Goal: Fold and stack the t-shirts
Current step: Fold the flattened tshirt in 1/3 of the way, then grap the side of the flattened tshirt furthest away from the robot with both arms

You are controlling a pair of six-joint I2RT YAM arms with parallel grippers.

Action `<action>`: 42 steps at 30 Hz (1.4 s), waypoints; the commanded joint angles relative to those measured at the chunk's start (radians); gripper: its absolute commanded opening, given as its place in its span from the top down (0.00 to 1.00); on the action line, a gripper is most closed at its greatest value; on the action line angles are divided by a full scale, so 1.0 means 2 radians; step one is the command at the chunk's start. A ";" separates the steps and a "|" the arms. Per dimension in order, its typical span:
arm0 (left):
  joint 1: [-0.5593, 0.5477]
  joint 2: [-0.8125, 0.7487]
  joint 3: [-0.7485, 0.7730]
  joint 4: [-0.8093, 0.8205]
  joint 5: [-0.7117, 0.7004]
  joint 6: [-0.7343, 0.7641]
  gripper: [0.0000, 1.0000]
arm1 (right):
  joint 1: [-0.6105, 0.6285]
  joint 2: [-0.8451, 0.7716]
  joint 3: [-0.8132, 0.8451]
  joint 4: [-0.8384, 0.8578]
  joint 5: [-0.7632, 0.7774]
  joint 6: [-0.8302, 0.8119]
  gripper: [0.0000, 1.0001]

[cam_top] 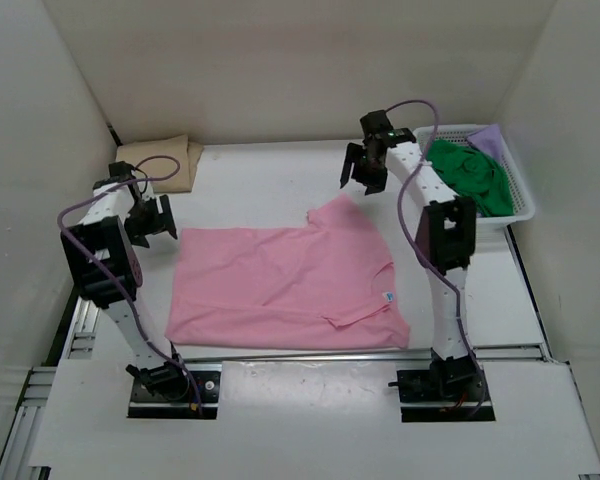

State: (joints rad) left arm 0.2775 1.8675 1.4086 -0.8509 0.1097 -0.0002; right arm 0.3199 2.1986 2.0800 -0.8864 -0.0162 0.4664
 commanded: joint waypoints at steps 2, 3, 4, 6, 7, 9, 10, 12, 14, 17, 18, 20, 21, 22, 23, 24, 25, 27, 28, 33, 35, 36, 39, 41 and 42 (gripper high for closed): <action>-0.013 0.047 0.079 0.011 0.044 0.000 0.10 | 0.006 0.109 0.111 -0.035 0.037 0.014 0.24; -0.013 0.057 0.086 0.016 0.044 0.000 0.10 | 0.006 0.114 0.092 -0.020 0.037 0.038 0.24; -0.019 0.075 0.091 0.016 0.044 0.000 0.08 | 0.001 0.114 0.076 0.013 0.043 0.051 0.24; -0.024 0.087 0.096 0.022 0.044 0.000 0.07 | 0.001 0.124 0.053 0.040 0.031 0.076 0.24; -0.024 0.097 0.096 0.027 0.053 0.000 0.06 | 0.001 0.138 0.061 0.040 0.016 0.076 0.24; -0.024 0.106 0.096 0.027 0.062 0.000 0.05 | 0.017 0.160 0.081 0.034 0.016 0.076 0.24; -0.024 0.115 0.096 0.027 0.072 0.000 0.05 | 0.022 0.160 0.087 0.029 0.023 0.069 0.24; -0.024 0.126 0.102 0.027 0.072 0.000 0.05 | 0.028 0.165 0.079 0.029 0.028 0.064 0.28; -0.024 0.137 0.107 0.027 0.084 0.000 0.05 | 0.028 0.165 0.070 0.034 0.023 0.064 0.46; -0.029 0.148 0.107 0.027 0.090 0.000 0.07 | 0.028 0.156 0.053 0.040 0.040 0.064 0.68; -0.034 0.148 0.107 0.027 0.090 0.000 0.13 | 0.028 0.155 0.053 0.040 0.040 0.064 0.80; -0.039 0.148 0.103 0.027 0.099 0.000 0.31 | 0.028 0.151 0.048 0.040 0.040 0.064 0.92; -0.039 0.148 0.103 0.027 0.104 0.000 0.39 | 0.023 0.140 0.042 0.040 0.033 0.064 1.00; -0.039 0.148 0.097 0.027 0.104 0.000 0.53 | 0.023 0.134 0.035 0.044 0.033 0.064 1.00; -0.039 0.148 0.096 0.027 0.109 0.000 0.59 | 0.023 0.126 0.020 0.044 0.033 0.064 1.00; -0.039 0.141 0.090 0.021 0.109 0.000 0.64 | 0.023 0.109 0.010 0.050 0.026 0.064 1.00; -0.039 0.133 0.084 0.021 0.109 0.000 0.68 | 0.023 0.100 -0.001 0.050 0.021 0.058 1.00; -0.039 0.118 0.066 0.016 0.102 0.000 0.63 | 0.023 0.070 -0.034 0.066 0.014 0.058 1.00; -0.039 0.112 0.055 0.016 0.097 0.000 0.57 | 0.023 0.060 -0.045 0.071 0.014 0.058 1.00; -0.024 0.097 0.069 0.016 0.081 0.000 0.28 | 0.028 0.031 -0.073 0.082 0.009 0.048 1.00; -0.024 0.092 0.069 0.011 0.081 0.000 0.28 | 0.028 0.025 -0.078 0.082 0.009 0.048 1.00; -0.024 0.092 0.069 0.011 0.081 0.000 0.30 | 0.033 0.025 -0.083 0.082 0.009 0.048 1.00; -0.029 0.092 0.057 0.011 0.081 0.000 0.39 | 0.033 0.025 -0.083 0.082 0.009 0.048 1.00; -0.034 0.092 0.052 0.011 0.081 0.000 0.50 | 0.033 0.025 -0.083 0.082 0.009 0.048 1.00; -0.034 0.097 0.052 0.011 0.081 0.000 0.55 | 0.033 0.021 -0.083 0.082 0.009 0.048 1.00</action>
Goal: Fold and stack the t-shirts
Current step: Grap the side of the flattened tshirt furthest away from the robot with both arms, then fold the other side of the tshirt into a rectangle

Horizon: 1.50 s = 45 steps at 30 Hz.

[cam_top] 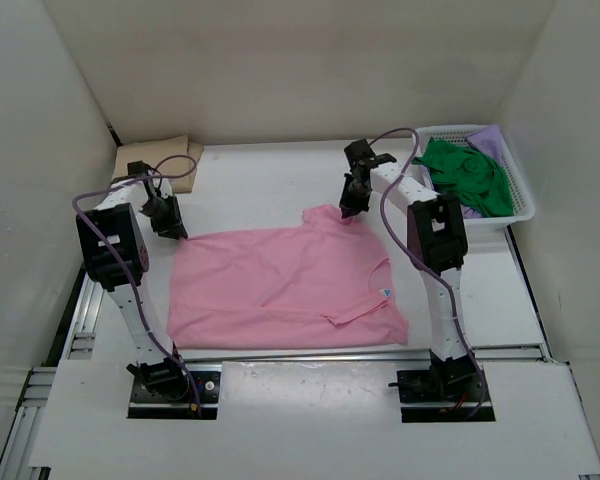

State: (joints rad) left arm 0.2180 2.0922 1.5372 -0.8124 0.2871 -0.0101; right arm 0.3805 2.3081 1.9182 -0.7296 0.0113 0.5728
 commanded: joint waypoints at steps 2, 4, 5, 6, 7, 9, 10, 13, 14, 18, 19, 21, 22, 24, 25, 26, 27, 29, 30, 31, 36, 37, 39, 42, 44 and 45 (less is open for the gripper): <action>-0.005 -0.015 -0.012 -0.008 -0.003 0.005 0.82 | 0.002 -0.034 -0.007 0.004 -0.016 -0.009 1.00; -0.005 -0.015 -0.017 -0.008 -0.003 0.005 0.90 | 0.002 -0.050 -0.019 0.004 -0.022 -0.010 1.00; -0.005 -0.015 -0.017 -0.008 -0.008 0.005 0.90 | 0.002 -0.057 -0.026 0.004 -0.022 -0.010 1.00; -0.005 -0.021 -0.017 -0.008 -0.014 0.005 0.90 | 0.002 -0.075 -0.046 0.004 -0.029 -0.010 1.00; -0.005 -0.030 -0.017 -0.008 -0.014 0.005 0.90 | 0.002 -0.087 -0.060 0.008 -0.035 -0.010 1.00; -0.005 -0.045 -0.022 -0.008 -0.014 0.005 0.90 | 0.002 -0.136 -0.099 0.019 -0.042 -0.005 1.00; -0.005 -0.066 -0.022 -0.008 -0.025 0.005 0.90 | 0.002 -0.157 -0.124 0.039 -0.042 -0.005 1.00; -0.015 -0.120 -0.052 -0.008 -0.063 0.005 0.90 | 0.007 -0.240 -0.223 0.062 -0.049 0.004 1.00; -0.022 -0.135 -0.073 -0.008 -0.073 0.005 0.90 | 0.011 -0.279 -0.265 0.062 -0.049 0.004 1.00; -0.031 -0.206 -0.137 -0.008 -0.107 0.005 0.90 | 0.021 -0.374 -0.367 0.062 -0.032 0.004 1.00; -0.031 -0.219 -0.149 -0.008 -0.118 0.005 0.90 | 0.021 -0.391 -0.386 0.062 -0.032 0.009 1.00; -0.031 -0.257 -0.181 -0.013 -0.124 0.005 0.90 | 0.026 -0.436 -0.434 0.062 -0.027 0.014 1.00; -0.031 -0.267 -0.191 -0.013 -0.124 0.005 0.90 | 0.026 -0.460 -0.447 0.062 -0.027 0.020 1.00; -0.031 -0.294 -0.218 -0.017 -0.131 0.005 0.90 | 0.031 -0.479 -0.470 0.066 -0.023 0.020 1.00; -0.031 -0.301 -0.227 -0.017 -0.131 0.005 0.90 | 0.036 -0.490 -0.479 0.066 -0.016 0.024 1.00; -0.031 -0.311 -0.235 -0.017 -0.137 0.005 0.90 | 0.036 -0.490 -0.494 0.066 -0.016 0.024 1.00; -0.031 -0.311 -0.251 -0.017 -0.141 0.005 0.90 | 0.036 -0.496 -0.501 0.066 -0.012 0.024 1.00; -0.031 -0.316 -0.263 -0.017 -0.146 0.005 0.90 | 0.036 -0.496 -0.516 0.071 -0.007 0.029 1.00; -0.031 -0.316 -0.268 -0.017 -0.153 0.005 0.90 | 0.036 -0.496 -0.516 0.076 -0.007 0.029 1.00; -0.031 -0.316 -0.272 -0.013 -0.154 0.005 0.90 | 0.036 -0.496 -0.522 0.076 -0.007 0.029 1.00; -0.035 -0.320 -0.283 -0.013 -0.160 0.005 0.90 | 0.036 -0.507 -0.527 0.076 -0.003 0.034 1.00; -0.040 -0.321 -0.288 -0.013 -0.160 0.005 0.90 | 0.036 -0.507 -0.533 0.076 -0.003 0.034 1.00; -0.040 -0.321 -0.294 -0.013 -0.160 0.005 0.90 | 0.036 -0.511 -0.538 0.076 -0.003 0.034 1.00; -0.049 -0.330 -0.305 -0.013 -0.160 0.005 0.88 | 0.036 -0.532 -0.564 0.076 0.002 0.046 1.00; -0.054 -0.336 -0.311 -0.013 -0.164 0.005 0.87 | 0.036 -0.544 -0.573 0.076 0.002 0.050 1.00; -0.054 -0.336 -0.316 -0.017 -0.164 0.005 0.85 | 0.036 -0.544 -0.579 0.076 0.002 0.050 1.00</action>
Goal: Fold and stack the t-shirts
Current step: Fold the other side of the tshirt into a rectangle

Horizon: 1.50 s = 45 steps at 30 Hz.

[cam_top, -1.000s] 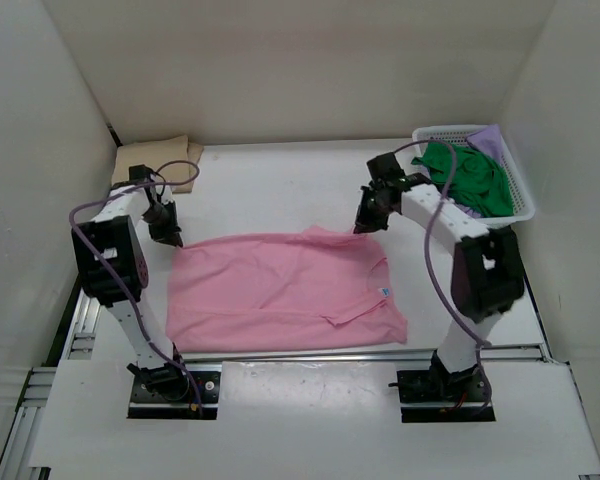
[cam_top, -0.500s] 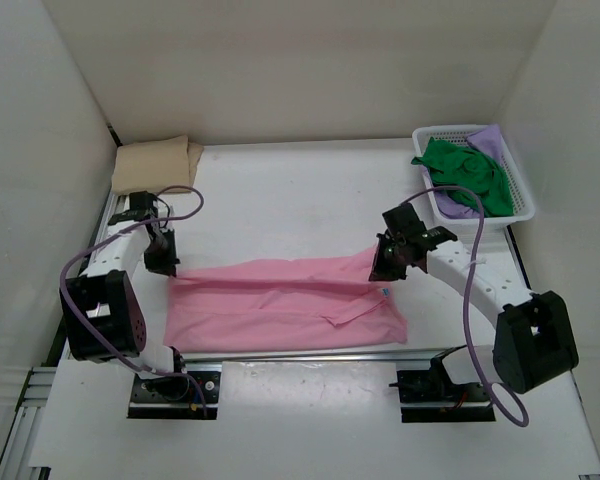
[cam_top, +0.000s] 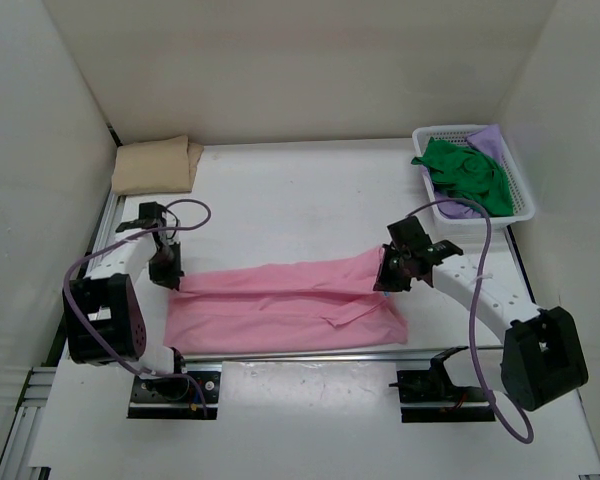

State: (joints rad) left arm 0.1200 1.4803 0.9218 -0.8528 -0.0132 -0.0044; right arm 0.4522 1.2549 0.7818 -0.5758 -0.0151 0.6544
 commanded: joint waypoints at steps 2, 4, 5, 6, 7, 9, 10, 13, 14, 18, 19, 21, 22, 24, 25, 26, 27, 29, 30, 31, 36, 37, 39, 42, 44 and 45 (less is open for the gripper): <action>-0.010 -0.035 -0.014 0.003 -0.014 0.002 0.82 | 0.000 -0.018 -0.017 0.000 0.015 0.009 1.00; -0.010 -0.035 -0.019 0.003 -0.019 0.002 0.75 | 0.005 -0.012 -0.023 0.009 0.003 0.015 1.00; -0.010 -0.035 -0.019 -0.003 -0.019 0.002 0.72 | 0.009 -0.005 -0.023 0.015 -0.002 0.015 1.00; -0.010 -0.035 -0.019 -0.008 -0.024 0.002 0.65 | 0.015 -0.005 -0.023 0.015 -0.002 0.015 1.00; -0.010 -0.042 -0.019 -0.014 -0.024 0.002 0.54 | 0.015 0.001 -0.023 0.015 -0.002 0.019 1.00; -0.010 -0.050 -0.009 -0.039 -0.024 0.002 0.49 | 0.015 0.006 -0.023 0.015 0.003 0.019 1.00; -0.010 -0.055 -0.004 -0.051 -0.010 0.002 0.47 | 0.015 0.006 -0.023 0.015 0.003 0.019 1.00; -0.006 -0.069 0.028 -0.119 0.026 0.002 0.44 | 0.015 0.011 -0.023 0.015 0.008 0.019 1.00; -0.006 -0.069 0.037 -0.136 0.035 0.002 0.44 | 0.015 0.011 -0.023 0.015 0.008 0.019 1.00; -0.018 -0.069 0.043 -0.112 0.021 0.002 0.44 | 0.015 0.011 -0.033 0.019 0.008 0.019 1.00; -0.024 -0.064 0.043 -0.098 0.006 0.002 0.44 | 0.015 0.011 -0.033 0.019 0.008 0.019 1.00; -0.029 -0.037 0.036 -0.066 -0.030 0.002 0.42 | 0.015 0.011 -0.033 0.019 0.008 0.019 1.00; -0.033 -0.025 0.036 -0.061 -0.036 0.002 0.41 | 0.015 0.011 -0.033 0.019 0.008 0.019 1.00; -0.033 0.010 0.036 -0.055 -0.050 0.002 0.43 | 0.015 0.011 -0.033 0.019 0.013 0.019 1.00; -0.038 0.018 0.032 -0.048 -0.060 0.002 0.43 | 0.015 0.011 -0.033 0.019 0.013 0.019 1.00; -0.039 0.029 0.026 -0.041 -0.081 0.002 0.44 | 0.015 0.007 -0.033 0.015 0.019 0.019 1.00; -0.043 0.034 0.021 -0.034 -0.089 0.002 0.44 | 0.015 0.002 -0.033 0.010 0.019 0.019 1.00; -0.043 0.044 0.016 -0.022 -0.095 0.002 0.44 | 0.015 -0.006 -0.033 0.004 0.024 0.019 1.00; -0.048 0.054 0.016 -0.022 -0.095 0.002 0.44 | 0.015 -0.013 -0.033 0.000 0.024 0.019 1.00; -0.048 0.054 0.016 -0.022 -0.095 0.002 0.44 | 0.015 -0.013 -0.033 0.000 0.024 0.019 1.00; -0.048 0.080 0.016 -0.022 -0.095 0.002 0.44 | 0.019 -0.023 -0.033 -0.029 0.024 0.010 1.00; -0.048 0.080 0.016 -0.022 -0.095 0.002 0.44 | 0.019 -0.030 -0.033 -0.029 0.024 0.010 1.00; -0.048 0.086 0.012 -0.022 -0.095 0.002 0.44 | 0.019 -0.042 -0.040 -0.033 0.024 0.010 1.00; -0.048 0.090 0.012 -0.022 -0.095 0.002 0.44 | 0.019 -0.042 -0.052 -0.033 0.011 0.016 1.00; -0.048 0.090 0.016 -0.022 -0.095 0.002 0.44 | 0.019 -0.027 -0.052 -0.028 0.004 0.016 0.85; -0.048 0.090 0.016 -0.022 -0.090 0.002 0.43 | 0.019 -0.021 -0.052 -0.033 0.000 0.016 0.75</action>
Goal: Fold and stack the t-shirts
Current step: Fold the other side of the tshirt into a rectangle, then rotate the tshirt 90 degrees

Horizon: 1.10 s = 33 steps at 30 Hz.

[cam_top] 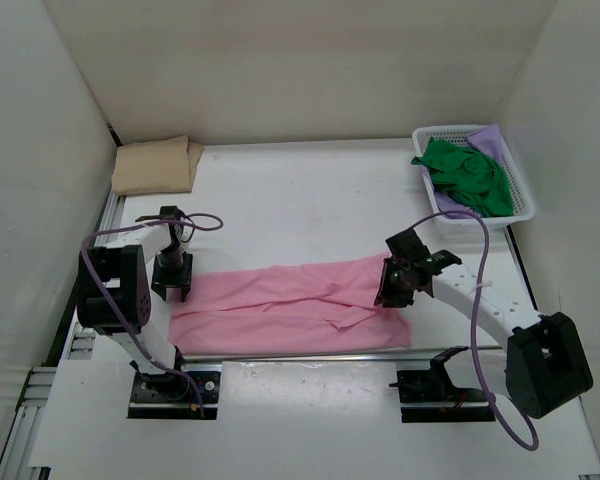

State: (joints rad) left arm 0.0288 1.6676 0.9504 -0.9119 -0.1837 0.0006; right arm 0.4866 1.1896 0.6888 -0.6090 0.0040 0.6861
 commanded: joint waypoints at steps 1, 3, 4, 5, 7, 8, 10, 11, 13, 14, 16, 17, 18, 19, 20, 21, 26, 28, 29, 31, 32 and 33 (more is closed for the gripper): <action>-0.002 -0.003 0.009 0.003 0.003 0.000 0.43 | 0.002 0.016 -0.001 -0.028 0.002 0.000 0.67; -0.002 -0.009 0.027 -0.016 0.014 0.000 0.41 | 0.002 0.016 0.008 -0.041 0.023 0.000 0.54; -0.002 -0.017 0.034 -0.023 0.024 0.000 0.38 | 0.002 0.012 0.012 -0.053 0.035 0.000 0.51; -0.002 -0.028 0.042 -0.029 0.029 0.000 0.37 | 0.002 0.004 0.024 -0.057 0.058 0.005 0.49; -0.002 -0.048 0.068 -0.046 0.036 0.000 0.35 | 0.002 -0.006 0.040 -0.068 0.080 0.011 0.49; -0.002 -0.054 0.076 -0.046 0.036 0.000 0.35 | 0.002 -0.006 0.049 -0.068 0.088 0.017 0.49; -0.002 -0.064 0.098 -0.053 0.040 0.000 0.30 | 0.002 -0.006 0.073 -0.068 0.108 0.027 0.60; -0.002 -0.065 0.103 -0.053 0.040 0.000 0.28 | 0.002 0.002 0.080 -0.058 0.112 0.032 0.65; -0.002 -0.065 0.103 -0.039 0.040 0.000 0.27 | 0.002 0.019 0.096 -0.047 0.112 0.032 0.72; -0.002 -0.057 0.103 -0.039 0.040 0.000 0.27 | 0.002 0.044 0.116 -0.042 0.108 0.022 0.72; -0.002 -0.025 0.099 -0.023 0.011 0.000 0.27 | 0.002 0.091 0.139 -0.042 0.100 0.012 0.74; -0.002 -0.016 0.089 -0.014 -0.004 0.000 0.27 | 0.002 0.106 0.157 -0.042 0.100 0.007 0.74; -0.002 -0.001 0.082 -0.003 -0.030 0.000 0.27 | 0.002 0.120 0.164 -0.042 0.100 0.007 0.74; -0.002 0.005 0.077 0.018 -0.040 0.000 0.27 | 0.002 0.148 0.170 -0.042 0.100 0.007 0.74; -0.002 0.011 0.072 0.026 -0.046 0.000 0.27 | -0.004 0.161 0.175 -0.038 0.089 0.007 0.76; -0.002 0.024 0.072 0.030 -0.046 0.000 0.27 | -0.004 0.175 0.180 -0.038 0.085 0.007 0.77; -0.002 0.058 0.076 0.035 -0.062 0.000 0.27 | -0.047 0.263 0.190 -0.033 0.066 0.028 0.81; -0.002 0.058 0.071 0.035 -0.062 0.000 0.27 | -0.060 0.303 0.206 -0.033 0.062 0.028 0.82; 0.004 0.058 0.065 0.035 -0.062 0.000 0.27 | -0.067 0.317 0.233 -0.033 0.056 0.028 0.84; 0.014 0.054 0.060 0.035 -0.052 0.000 0.27 | -0.067 0.359 0.271 -0.051 0.056 0.028 0.84; 0.025 0.046 0.060 0.027 -0.044 0.000 0.27 | -0.067 0.373 0.294 -0.056 0.056 0.021 0.84; 0.030 0.041 0.060 0.020 -0.035 0.000 0.27 | -0.067 0.388 0.318 -0.062 0.056 0.021 0.84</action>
State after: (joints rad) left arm 0.0437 1.7763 1.0966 -0.8864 -0.2543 0.0029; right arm 0.3508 1.8755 1.2335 -0.7322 0.1059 0.7300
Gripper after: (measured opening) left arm 0.730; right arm 0.165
